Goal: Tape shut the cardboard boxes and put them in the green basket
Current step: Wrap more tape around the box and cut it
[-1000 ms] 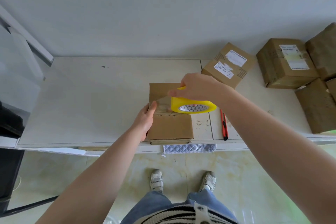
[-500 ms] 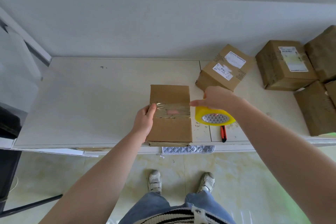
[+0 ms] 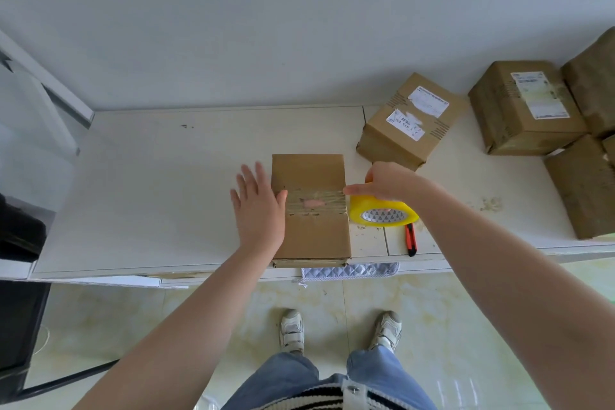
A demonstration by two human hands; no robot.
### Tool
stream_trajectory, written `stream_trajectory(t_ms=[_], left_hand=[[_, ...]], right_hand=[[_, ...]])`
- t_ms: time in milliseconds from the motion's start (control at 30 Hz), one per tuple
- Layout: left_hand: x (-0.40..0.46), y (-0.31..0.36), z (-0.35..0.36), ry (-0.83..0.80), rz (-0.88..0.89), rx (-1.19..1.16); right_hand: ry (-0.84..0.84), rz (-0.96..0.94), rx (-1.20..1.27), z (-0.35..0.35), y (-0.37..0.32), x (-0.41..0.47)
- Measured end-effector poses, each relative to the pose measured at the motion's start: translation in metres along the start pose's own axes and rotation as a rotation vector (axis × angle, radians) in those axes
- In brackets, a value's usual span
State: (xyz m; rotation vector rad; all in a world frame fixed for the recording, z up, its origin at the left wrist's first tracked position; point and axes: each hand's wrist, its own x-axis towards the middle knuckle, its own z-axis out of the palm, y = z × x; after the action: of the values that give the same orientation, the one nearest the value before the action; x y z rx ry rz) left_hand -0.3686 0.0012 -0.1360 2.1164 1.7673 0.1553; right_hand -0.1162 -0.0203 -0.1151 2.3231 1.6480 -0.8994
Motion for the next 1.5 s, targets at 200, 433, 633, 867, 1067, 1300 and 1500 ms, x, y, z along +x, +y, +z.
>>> stream_trajectory(t_ms=[200,433,633,867,1067,1300,1500], left_hand=[[0.012,0.052,0.012,0.003,0.471,0.26],[0.014,0.052,0.023,-0.025,0.417,0.337],[0.014,0.048,0.019,-0.009,0.329,0.328],[0.018,0.042,0.017,-0.012,0.369,0.338],[0.017,0.044,0.016,0.033,0.378,0.422],[0.018,0.037,0.018,0.009,0.357,0.348],[0.02,0.036,0.019,0.001,0.358,0.316]], right_hand=[[0.008,0.009,-0.021,0.001,0.0,0.002],[0.026,0.009,-0.027,0.0,-0.001,0.002],[0.092,-0.059,0.036,0.002,-0.004,0.002],[0.044,-0.153,0.189,-0.007,0.01,0.001],[0.097,-0.157,-0.005,-0.001,-0.008,0.004],[0.176,-0.116,-0.12,-0.002,0.008,-0.002],[0.17,-0.076,-0.127,-0.005,0.003,-0.003]])
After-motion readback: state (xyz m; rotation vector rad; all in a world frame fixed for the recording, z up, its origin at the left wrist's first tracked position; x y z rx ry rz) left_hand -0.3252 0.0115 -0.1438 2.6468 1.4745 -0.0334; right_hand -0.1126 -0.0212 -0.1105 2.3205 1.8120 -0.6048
